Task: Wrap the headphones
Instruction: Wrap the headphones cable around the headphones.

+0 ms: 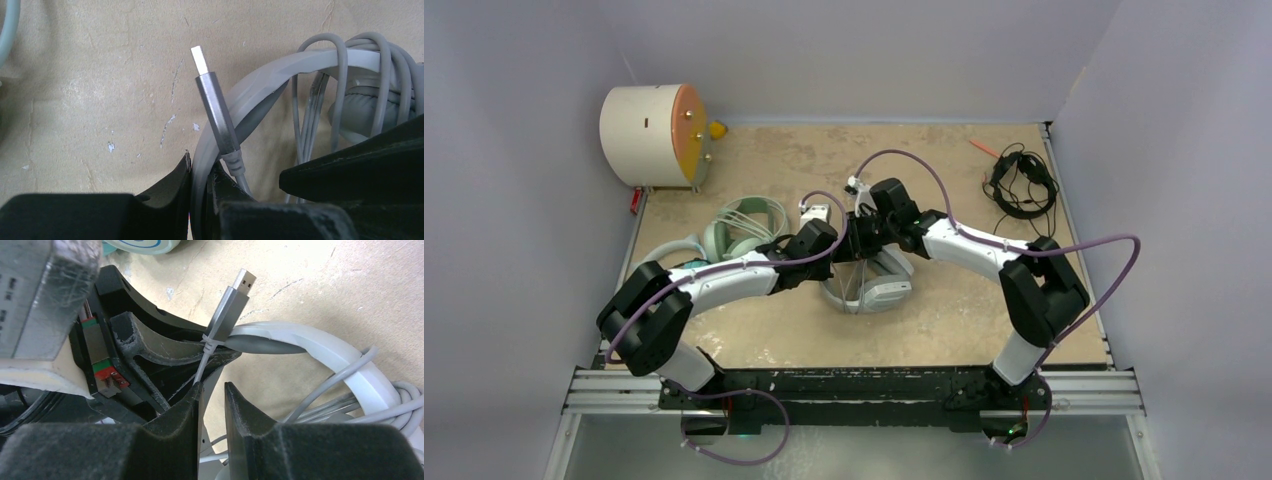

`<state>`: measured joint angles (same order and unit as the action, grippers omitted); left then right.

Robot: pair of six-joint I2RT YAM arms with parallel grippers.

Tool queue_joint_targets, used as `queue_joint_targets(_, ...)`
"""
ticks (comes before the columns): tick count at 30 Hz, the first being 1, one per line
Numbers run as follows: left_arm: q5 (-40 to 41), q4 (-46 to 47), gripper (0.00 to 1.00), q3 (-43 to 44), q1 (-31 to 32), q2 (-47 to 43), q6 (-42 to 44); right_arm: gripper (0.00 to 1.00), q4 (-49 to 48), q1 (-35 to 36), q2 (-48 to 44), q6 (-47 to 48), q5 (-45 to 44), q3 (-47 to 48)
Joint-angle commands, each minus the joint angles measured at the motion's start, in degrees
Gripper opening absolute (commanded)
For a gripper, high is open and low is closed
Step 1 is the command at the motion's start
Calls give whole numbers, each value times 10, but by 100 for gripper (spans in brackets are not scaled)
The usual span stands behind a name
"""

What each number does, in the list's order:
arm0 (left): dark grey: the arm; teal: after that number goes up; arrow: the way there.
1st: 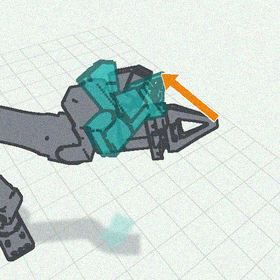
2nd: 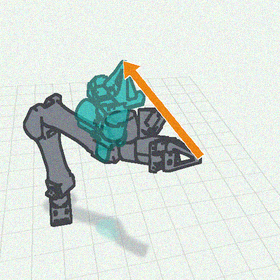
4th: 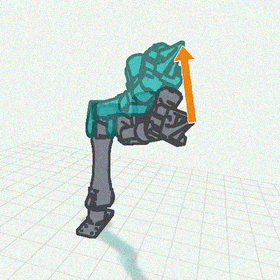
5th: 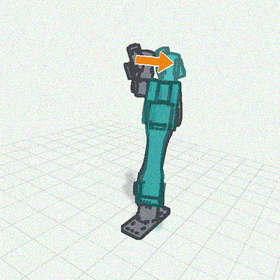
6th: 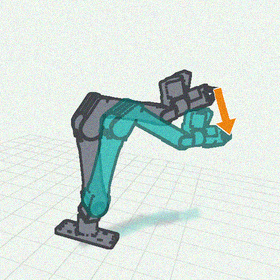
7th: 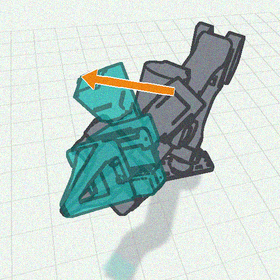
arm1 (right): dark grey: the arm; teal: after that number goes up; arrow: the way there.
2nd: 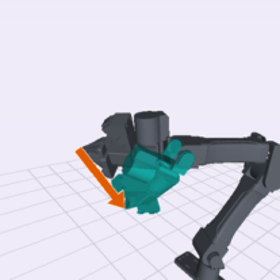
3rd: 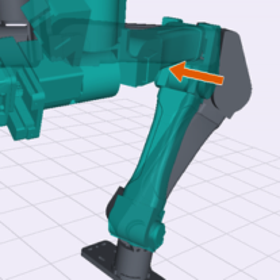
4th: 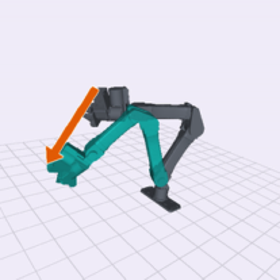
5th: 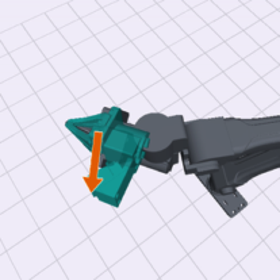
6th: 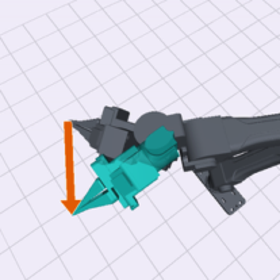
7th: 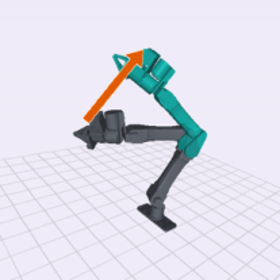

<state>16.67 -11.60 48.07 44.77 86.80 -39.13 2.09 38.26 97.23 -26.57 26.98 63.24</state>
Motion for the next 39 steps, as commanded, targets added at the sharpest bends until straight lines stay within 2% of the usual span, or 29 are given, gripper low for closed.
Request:
queue_joint_targets(1, -14, 54, 0, 10, 3, -25, -5, 25, -33, 5, 0, -17, 26, 15)
queue_joint_targets(12, -17, 58, 0, 10, 3, -28, -5, 24, -42, 16, 34, -31, 42, 26)
queue_joint_targets(15, -17, 58, 0, 10, 3, -30, -5, 15, -42, 16, 38, -32, 50, 28)
queue_joint_targets(17, -16, 56, 0, 10, 3, -30, -3, 1, -37, 16, 29, -31, 52, 24)
queue_joint_targets(20, -10, 50, 0, 9, 3, -27, 3, 0, -18, 13, -5, -32, 24, 22)
queue_joint_targets(23, 9, 47, 0, 6, 3, -23, 11, 0, 47, 11, -23, 0, -6, 45)
queue_joint_targets(29, 39, 42, 0, 3, 3, -22, 32, 0, 199, 6, -10, 80, -10, 109)
queue_joint_targets(39, 54, 38, 0, 4, 3, -27, 44, 0, 377, 2, 10, 180, -55, 192)
